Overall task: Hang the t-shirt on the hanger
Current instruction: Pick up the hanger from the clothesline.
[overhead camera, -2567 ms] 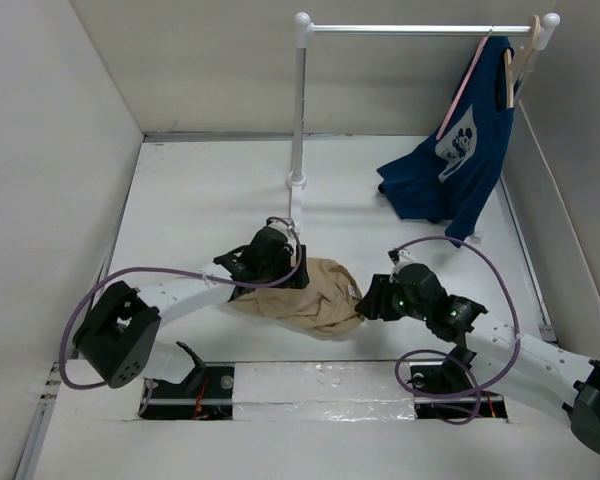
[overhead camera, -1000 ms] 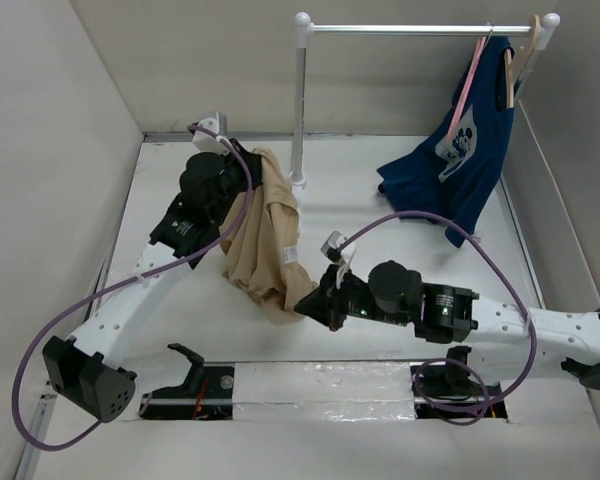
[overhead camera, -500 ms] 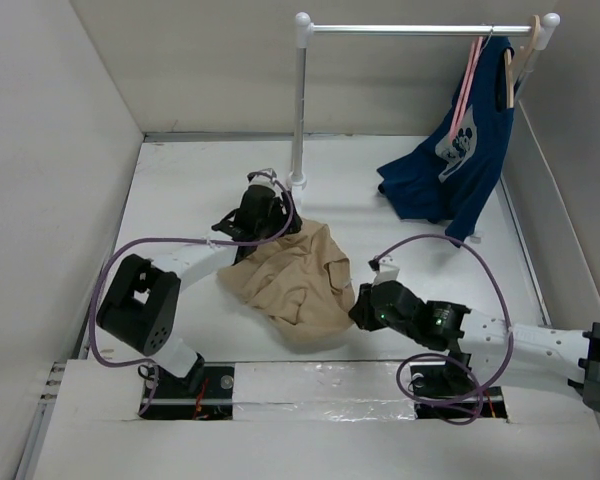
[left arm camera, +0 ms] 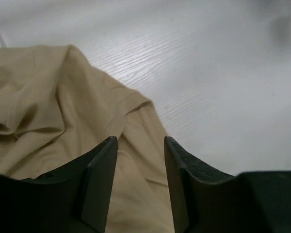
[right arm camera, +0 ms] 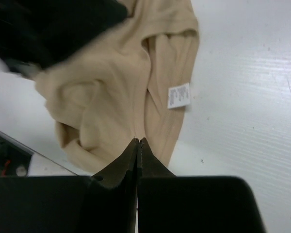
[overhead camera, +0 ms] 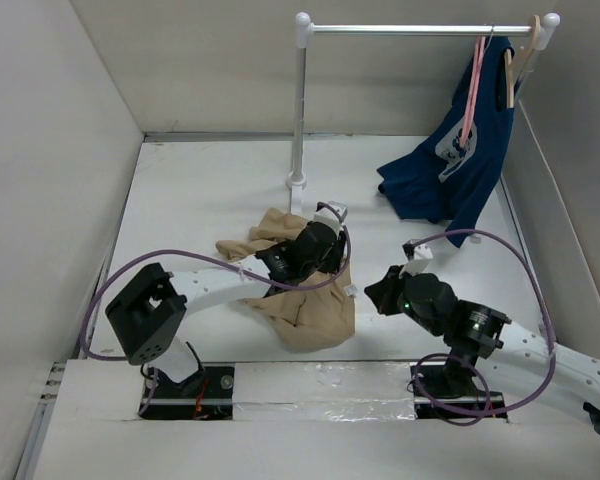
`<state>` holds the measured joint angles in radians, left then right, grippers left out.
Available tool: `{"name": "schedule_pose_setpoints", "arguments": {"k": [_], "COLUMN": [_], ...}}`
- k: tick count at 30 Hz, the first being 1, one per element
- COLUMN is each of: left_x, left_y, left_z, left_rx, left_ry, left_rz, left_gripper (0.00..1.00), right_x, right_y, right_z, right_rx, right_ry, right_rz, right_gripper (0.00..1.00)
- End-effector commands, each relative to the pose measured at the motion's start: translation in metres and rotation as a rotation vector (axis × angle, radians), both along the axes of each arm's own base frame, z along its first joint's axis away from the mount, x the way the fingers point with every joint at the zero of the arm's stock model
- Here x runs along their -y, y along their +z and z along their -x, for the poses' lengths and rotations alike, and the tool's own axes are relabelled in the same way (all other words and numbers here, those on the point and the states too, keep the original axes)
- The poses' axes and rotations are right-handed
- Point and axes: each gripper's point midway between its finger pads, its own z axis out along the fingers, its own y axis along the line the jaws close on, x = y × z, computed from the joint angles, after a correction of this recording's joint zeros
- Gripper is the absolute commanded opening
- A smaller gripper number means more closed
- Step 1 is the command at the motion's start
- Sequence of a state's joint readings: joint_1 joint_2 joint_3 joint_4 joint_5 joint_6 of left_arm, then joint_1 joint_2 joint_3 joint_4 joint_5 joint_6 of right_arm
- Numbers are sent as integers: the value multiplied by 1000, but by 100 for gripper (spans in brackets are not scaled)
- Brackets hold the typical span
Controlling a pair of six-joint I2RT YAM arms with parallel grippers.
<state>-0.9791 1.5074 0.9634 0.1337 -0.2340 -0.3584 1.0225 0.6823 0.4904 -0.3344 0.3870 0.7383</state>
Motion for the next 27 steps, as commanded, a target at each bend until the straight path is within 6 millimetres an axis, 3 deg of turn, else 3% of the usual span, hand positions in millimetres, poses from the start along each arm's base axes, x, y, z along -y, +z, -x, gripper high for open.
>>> {"name": "schedule_pose_setpoints", "arguments": {"k": [1,3,6,14,24,27], "left_x": [-26,-25,-23,-18,-8,-6], "left_y": [-31,-35,-38,-61,-65,-62], "left_z": [-9,-12,-19,-25,-30,-35], "left_rx": [9,27,45,39,44,50], "left_ry": [63,70,83,66,48,48], "left_rz": [-154,-183,-214,-277,-273,-252], "left_gripper": [43,52,54,34,30,22], "right_x": [9,13,17,21,19,18], "right_y": [44,53,54,53,52,55], "right_z": [-14,-14,-16,-13,-13,-14], "right_rx": [107,123,122,117,110,118], "right_ry": [-41,-42,-51,-52,-46,-41], "right_rz": [-46,-58,-53,-68,-63,-67], "right_gripper": [0,0,0,0,0,0]}}
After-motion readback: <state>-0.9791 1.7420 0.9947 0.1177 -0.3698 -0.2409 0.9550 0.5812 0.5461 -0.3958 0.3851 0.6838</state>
